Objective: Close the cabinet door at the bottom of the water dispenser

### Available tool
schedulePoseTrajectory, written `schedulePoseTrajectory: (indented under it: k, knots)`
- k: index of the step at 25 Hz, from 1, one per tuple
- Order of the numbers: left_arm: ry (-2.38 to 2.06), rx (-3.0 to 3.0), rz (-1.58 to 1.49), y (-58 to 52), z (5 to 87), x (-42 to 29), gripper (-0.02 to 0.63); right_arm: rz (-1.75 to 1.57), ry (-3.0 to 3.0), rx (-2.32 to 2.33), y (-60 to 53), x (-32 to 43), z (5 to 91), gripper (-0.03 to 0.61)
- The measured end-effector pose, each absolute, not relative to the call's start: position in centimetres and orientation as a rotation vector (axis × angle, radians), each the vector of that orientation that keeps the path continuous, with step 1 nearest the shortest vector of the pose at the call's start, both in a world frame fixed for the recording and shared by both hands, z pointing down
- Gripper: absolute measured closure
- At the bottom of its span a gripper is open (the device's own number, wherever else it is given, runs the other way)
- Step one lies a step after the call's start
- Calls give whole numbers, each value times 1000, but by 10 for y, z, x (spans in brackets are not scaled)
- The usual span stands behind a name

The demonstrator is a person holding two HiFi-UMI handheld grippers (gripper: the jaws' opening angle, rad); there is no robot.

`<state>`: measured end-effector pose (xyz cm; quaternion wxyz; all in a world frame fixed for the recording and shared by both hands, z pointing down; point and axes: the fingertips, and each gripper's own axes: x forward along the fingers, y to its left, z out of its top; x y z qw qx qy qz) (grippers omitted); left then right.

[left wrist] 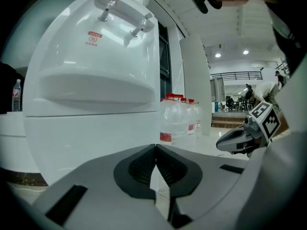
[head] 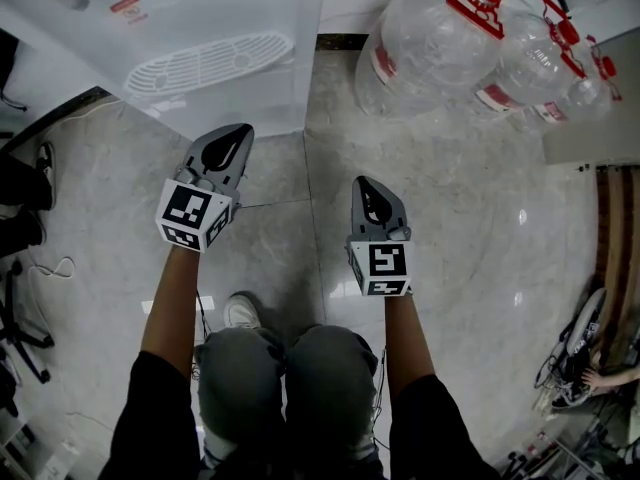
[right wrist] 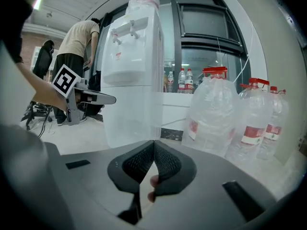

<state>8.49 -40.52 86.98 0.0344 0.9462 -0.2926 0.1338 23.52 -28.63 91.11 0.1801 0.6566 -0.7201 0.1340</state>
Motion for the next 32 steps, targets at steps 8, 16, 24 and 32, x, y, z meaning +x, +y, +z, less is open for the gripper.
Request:
schedulePoseTrajectory:
  k: [8, 16, 24, 32]
  knots:
    - [-957, 2879, 423, -390, 805, 57, 598, 375, -2070, 1821, -290, 214, 842, 566]
    - [-1043, 2821, 405, -381, 719, 27, 600, 384, -2094, 1794, -297, 193, 750, 566]
    - [-1137, 2727, 375, -365, 616, -9, 600, 367, -2127, 1744, -297, 160, 639, 566]
    - [-1230, 2669, 374, -348, 500, -40, 600, 329, -2170, 1709, -297, 138, 516, 566]
